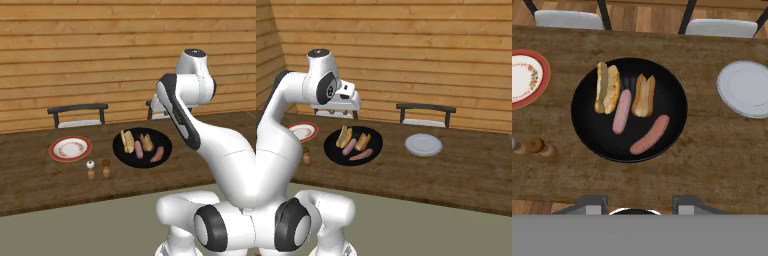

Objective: Place one bun and one sausage from the bowl on each plate.

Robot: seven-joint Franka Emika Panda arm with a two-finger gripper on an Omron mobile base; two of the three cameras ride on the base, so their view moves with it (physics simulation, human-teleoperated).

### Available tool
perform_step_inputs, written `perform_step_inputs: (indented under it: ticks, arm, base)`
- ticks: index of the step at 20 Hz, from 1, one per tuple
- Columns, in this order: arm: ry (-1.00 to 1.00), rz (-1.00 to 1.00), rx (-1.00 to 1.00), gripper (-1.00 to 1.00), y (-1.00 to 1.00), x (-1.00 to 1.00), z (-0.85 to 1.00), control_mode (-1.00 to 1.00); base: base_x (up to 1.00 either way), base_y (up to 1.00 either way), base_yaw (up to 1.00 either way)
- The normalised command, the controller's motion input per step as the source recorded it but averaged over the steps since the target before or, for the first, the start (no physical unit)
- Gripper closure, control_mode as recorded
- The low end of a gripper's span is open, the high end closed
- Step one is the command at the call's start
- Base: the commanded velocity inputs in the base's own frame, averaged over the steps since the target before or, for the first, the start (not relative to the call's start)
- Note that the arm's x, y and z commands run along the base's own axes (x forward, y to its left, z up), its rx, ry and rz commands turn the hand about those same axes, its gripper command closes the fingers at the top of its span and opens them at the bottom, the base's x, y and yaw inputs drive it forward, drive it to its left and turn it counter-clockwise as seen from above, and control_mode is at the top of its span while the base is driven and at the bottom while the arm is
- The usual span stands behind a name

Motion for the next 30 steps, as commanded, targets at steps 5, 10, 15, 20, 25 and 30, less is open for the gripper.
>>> perform_step_inputs:
  ticks: [5, 10, 15, 20, 25, 30]
  arm:
    - [0.01, -0.01, 0.0, -1.0, -0.21, 0.0, -0.08, -1.0]
    - [0.03, 0.0, 0.0, -1.0, -0.03, 0.0, -0.38, -1.0]
    - [0.01, -0.04, 0.0, -1.0, 0.28, 0.15, -0.53, -1.0]
    - [0.0, -0.05, 0.01, -1.0, -0.07, 0.31, -0.58, -1.0]
    - [0.07, -0.1, -0.01, -1.0, -0.13, 0.21, -0.13, -1.0]
    - [0.0, -0.08, 0.0, -1.0, -0.07, 0.32, -0.43, -1.0]
  base:
    - [0.0, 0.0, 0.0]
    - [0.0, 0.0, 0.0]
    - [0.0, 0.0, 0.0]
    - [0.0, 0.0, 0.0]
    - [0.0, 0.0, 0.0]
    - [0.0, 0.0, 0.0]
